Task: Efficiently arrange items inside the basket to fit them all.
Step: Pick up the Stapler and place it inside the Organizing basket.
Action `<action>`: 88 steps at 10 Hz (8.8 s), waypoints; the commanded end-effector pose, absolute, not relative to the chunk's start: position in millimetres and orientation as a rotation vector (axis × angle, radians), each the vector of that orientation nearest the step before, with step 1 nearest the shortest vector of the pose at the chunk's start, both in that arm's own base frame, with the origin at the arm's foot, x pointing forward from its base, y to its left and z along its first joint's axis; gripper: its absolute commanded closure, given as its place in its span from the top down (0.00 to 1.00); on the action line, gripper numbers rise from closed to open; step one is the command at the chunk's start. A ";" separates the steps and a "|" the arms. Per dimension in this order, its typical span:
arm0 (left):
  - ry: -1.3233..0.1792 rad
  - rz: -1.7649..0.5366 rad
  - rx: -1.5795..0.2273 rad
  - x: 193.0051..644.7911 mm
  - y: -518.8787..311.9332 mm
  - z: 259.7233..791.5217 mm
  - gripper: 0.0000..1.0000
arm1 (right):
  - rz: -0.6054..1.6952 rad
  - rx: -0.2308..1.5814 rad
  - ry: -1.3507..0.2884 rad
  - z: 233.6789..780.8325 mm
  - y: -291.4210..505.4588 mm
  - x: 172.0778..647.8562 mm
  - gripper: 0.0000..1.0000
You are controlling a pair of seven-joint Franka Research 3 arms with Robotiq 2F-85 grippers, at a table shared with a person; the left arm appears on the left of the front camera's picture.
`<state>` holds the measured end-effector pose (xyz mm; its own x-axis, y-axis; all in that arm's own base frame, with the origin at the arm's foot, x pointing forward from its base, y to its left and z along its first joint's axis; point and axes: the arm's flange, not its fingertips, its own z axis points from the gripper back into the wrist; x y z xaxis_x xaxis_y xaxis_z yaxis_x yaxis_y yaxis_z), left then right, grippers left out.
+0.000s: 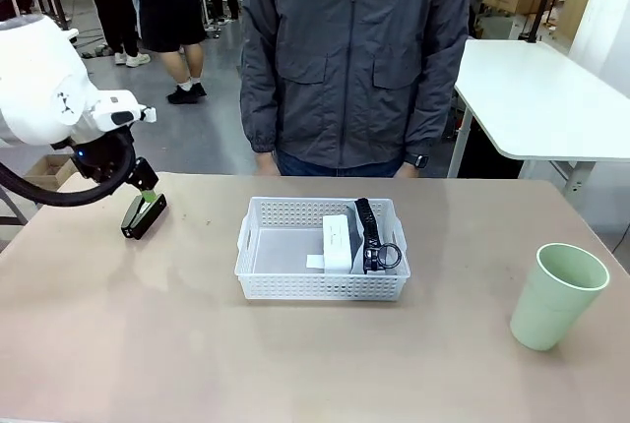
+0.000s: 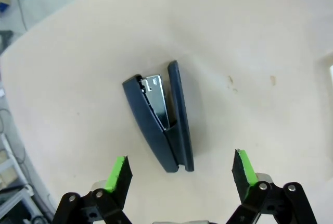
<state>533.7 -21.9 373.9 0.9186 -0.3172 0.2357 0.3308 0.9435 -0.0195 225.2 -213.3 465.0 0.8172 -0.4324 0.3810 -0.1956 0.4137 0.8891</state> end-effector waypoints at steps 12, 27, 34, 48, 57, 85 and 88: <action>-0.220 -0.263 -0.071 577.7 -11.2 309.2 1.00 | -0.141 1.166 -0.663 466.9 -213.9 226.9 1.00; -0.354 -0.819 -0.181 468.1 -6.7 501.1 0.00 | -0.141 1.166 -0.663 466.9 -213.9 226.9 1.00; -0.408 -1.009 -0.184 409.4 -7.3 507.7 0.13 | -0.141 1.166 -0.663 466.9 -213.9 226.9 1.00; -0.379 -1.363 -0.261 470.8 -338.4 404.9 0.42 | -0.141 1.166 -0.663 466.9 -213.9 226.9 1.00; -0.284 -1.266 -0.306 458.2 -316.6 375.8 0.42 | -0.141 1.166 -0.663 466.9 -213.9 226.9 1.00; -0.801 -0.448 -1.423 234.4 92.6 344.9 1.00 | -0.141 1.166 -0.663 466.9 -213.9 226.9 1.00; -0.757 -0.463 -1.351 289.9 140.0 399.6 1.00 | -0.141 1.166 -0.663 466.9 -213.9 226.9 1.00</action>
